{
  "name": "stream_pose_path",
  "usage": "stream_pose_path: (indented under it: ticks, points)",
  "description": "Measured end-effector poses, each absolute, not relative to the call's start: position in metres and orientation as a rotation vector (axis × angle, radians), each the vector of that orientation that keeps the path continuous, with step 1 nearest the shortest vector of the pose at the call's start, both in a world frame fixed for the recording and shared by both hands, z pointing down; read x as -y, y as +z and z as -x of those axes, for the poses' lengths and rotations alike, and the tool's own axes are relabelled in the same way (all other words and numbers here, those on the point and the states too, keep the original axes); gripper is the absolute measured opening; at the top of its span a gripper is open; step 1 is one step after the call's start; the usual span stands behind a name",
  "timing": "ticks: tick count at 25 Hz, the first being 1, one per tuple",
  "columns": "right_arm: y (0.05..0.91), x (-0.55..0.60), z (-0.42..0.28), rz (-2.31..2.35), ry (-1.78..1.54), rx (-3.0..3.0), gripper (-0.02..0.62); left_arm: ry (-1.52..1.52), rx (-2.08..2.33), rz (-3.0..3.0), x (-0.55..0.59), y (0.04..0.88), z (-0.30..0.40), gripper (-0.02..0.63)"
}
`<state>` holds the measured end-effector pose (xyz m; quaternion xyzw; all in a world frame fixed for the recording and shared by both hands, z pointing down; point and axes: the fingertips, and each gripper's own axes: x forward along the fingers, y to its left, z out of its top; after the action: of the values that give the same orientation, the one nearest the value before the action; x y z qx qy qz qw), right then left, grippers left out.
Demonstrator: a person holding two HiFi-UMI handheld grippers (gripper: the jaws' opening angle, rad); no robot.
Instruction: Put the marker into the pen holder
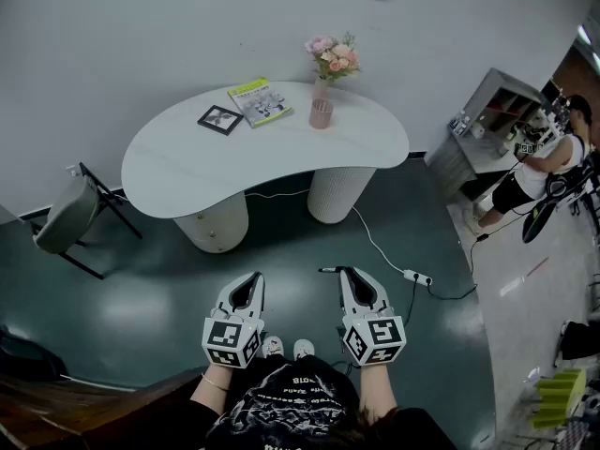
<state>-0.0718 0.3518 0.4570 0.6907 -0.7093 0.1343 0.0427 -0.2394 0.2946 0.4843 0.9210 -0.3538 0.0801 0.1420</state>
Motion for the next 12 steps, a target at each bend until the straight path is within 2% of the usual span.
stream_pose_path:
  ticks: [12]
  points:
    - [0.463,-0.332,0.08,-2.158,0.466,2.178,0.066,0.242,1.008,-2.647,-0.279,0.497,0.25,0.025]
